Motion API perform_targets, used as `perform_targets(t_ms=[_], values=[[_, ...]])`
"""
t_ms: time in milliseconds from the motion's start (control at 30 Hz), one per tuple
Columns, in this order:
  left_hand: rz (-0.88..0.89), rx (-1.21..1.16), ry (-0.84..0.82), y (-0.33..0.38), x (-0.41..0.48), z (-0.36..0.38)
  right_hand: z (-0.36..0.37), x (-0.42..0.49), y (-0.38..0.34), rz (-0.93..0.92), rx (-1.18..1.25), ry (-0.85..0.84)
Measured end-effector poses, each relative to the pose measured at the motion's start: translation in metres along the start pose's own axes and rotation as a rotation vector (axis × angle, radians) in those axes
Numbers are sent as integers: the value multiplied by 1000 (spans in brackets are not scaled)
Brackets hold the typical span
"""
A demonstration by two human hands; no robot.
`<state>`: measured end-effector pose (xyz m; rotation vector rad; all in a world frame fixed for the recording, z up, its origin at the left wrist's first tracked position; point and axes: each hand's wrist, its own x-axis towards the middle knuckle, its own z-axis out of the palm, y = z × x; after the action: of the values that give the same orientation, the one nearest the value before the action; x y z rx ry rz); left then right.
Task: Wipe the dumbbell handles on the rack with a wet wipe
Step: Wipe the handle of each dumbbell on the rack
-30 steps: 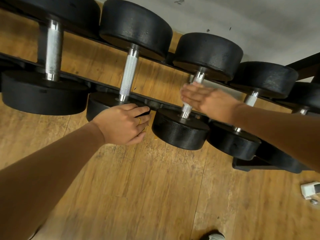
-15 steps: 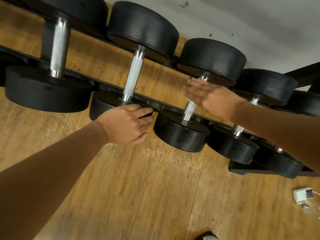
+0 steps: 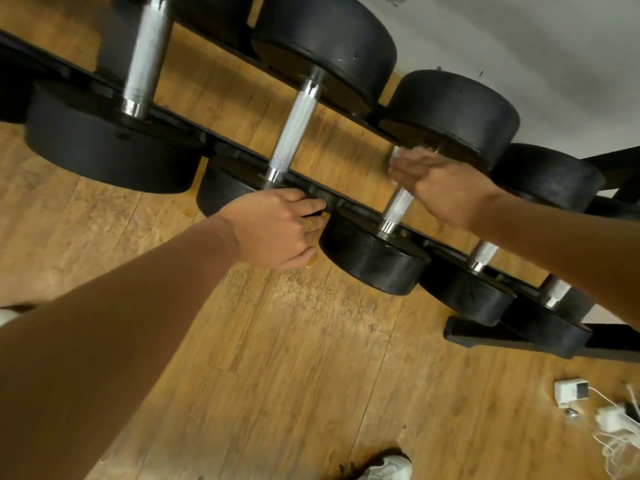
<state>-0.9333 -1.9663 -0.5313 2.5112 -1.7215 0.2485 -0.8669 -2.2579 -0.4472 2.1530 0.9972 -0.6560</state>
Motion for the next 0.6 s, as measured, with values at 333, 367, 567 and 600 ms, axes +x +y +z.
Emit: perform_targets(t_ms=[333,367,567,600], values=[[-4,-14,17,0,0,-1,8,-5,-24,-31,93,-44],[-5,-17,9,-1,0,-2,6,-2,-15,56,85,-26],[-5,-27,-3,0,-1,-4,6,5,-41,-184,-16,-134],[-7,-28,2,0,0,-4,5,7,-40,-250,15,-137]])
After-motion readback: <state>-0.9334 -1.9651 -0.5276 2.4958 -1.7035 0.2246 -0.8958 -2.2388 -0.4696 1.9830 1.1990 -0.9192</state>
